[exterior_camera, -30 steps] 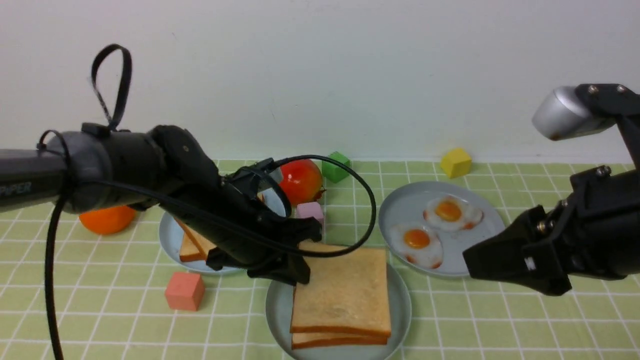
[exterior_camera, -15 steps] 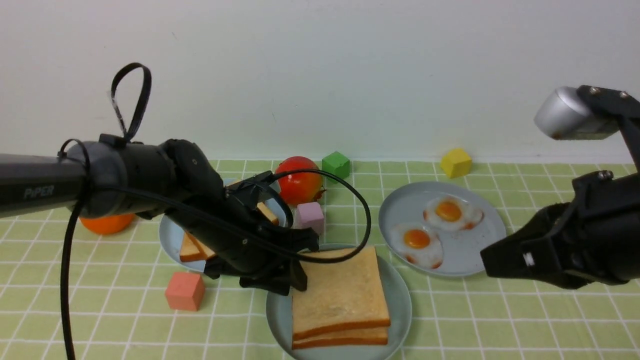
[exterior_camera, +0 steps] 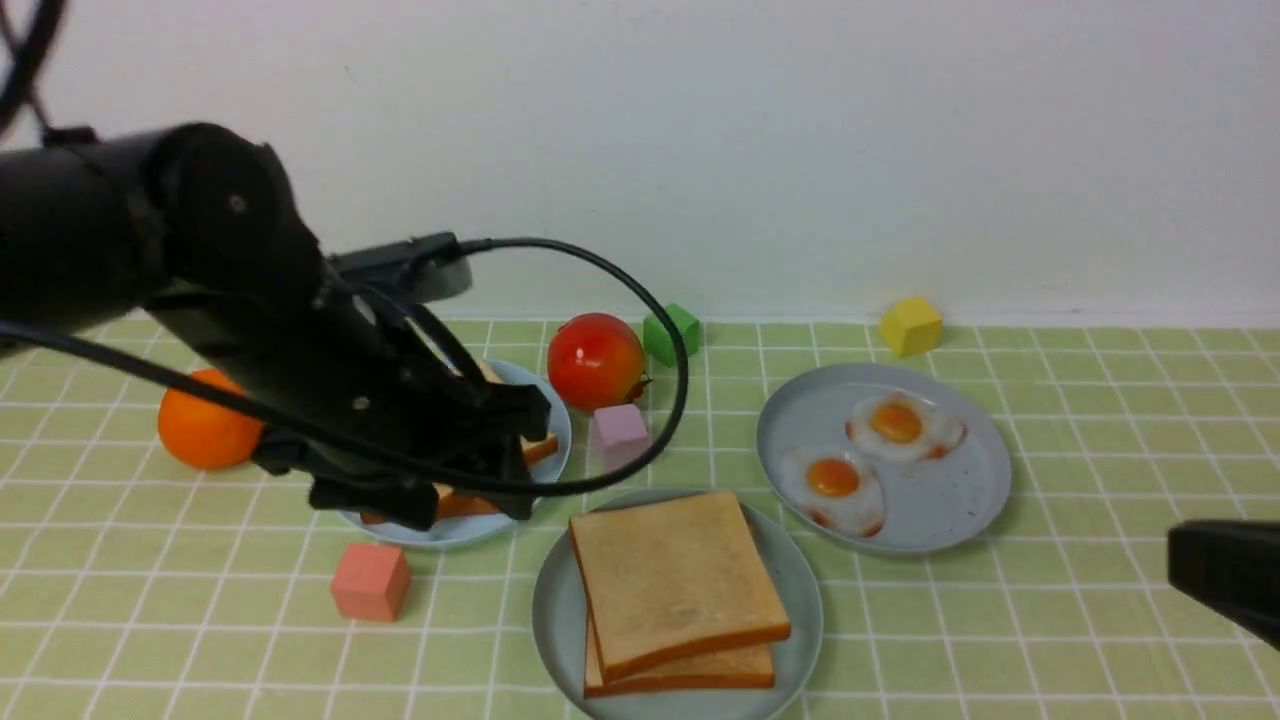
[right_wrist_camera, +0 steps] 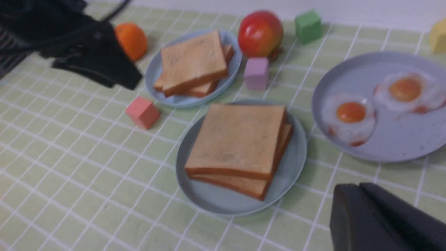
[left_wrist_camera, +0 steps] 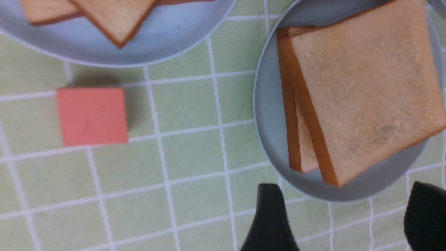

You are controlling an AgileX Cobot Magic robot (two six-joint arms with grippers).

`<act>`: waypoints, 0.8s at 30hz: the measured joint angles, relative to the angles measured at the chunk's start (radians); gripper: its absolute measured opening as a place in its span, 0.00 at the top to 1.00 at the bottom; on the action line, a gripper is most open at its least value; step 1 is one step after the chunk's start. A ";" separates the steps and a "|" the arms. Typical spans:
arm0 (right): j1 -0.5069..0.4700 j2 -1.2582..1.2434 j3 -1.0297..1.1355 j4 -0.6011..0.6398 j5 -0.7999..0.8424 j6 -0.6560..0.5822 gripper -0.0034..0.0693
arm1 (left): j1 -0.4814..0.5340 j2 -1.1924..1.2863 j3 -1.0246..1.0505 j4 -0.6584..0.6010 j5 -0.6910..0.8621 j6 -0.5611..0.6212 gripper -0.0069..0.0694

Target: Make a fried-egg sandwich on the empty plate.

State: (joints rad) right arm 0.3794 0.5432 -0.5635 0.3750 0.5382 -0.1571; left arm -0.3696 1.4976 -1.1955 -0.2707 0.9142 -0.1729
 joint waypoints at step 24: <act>0.000 -0.345 0.562 0.083 -0.954 -0.001 0.85 | 0.000 -1.058 0.589 -0.108 -0.132 -0.005 0.93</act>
State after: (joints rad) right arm 0.3794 0.1984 -0.0019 0.4579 -0.4155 -0.1578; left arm -0.3696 0.4398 -0.6066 -0.3784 0.7826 -0.1774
